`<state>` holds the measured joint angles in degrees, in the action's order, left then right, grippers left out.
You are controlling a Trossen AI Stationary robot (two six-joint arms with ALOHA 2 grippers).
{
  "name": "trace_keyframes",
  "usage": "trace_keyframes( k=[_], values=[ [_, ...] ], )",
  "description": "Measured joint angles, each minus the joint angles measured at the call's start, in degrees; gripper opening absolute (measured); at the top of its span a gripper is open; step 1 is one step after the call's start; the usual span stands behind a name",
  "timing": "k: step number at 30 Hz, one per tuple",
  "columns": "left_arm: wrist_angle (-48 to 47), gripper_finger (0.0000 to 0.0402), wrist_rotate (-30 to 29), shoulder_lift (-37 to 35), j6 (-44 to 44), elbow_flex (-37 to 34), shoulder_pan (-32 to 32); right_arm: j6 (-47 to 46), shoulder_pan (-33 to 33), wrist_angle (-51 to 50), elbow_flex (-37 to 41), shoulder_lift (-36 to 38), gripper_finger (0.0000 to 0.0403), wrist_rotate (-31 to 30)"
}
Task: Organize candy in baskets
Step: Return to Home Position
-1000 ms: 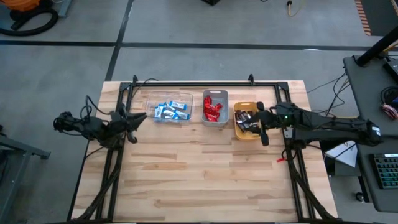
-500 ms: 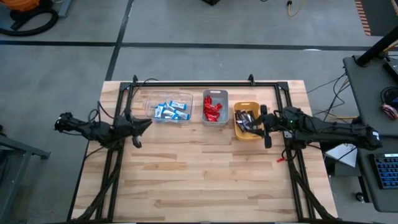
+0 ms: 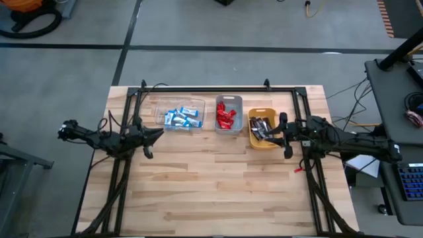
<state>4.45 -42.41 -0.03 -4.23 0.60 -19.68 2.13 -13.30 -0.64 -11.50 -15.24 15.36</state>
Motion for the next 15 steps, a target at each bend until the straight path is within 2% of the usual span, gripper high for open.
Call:
trace_keyframes(
  k=[15],
  values=[
    [0.29, 0.0038, -0.01, 0.02, 1.04, 0.13, 0.43, 0.46, 0.02, -0.36, 6.19, 8.88, 0.0109, 1.29]
  ],
)
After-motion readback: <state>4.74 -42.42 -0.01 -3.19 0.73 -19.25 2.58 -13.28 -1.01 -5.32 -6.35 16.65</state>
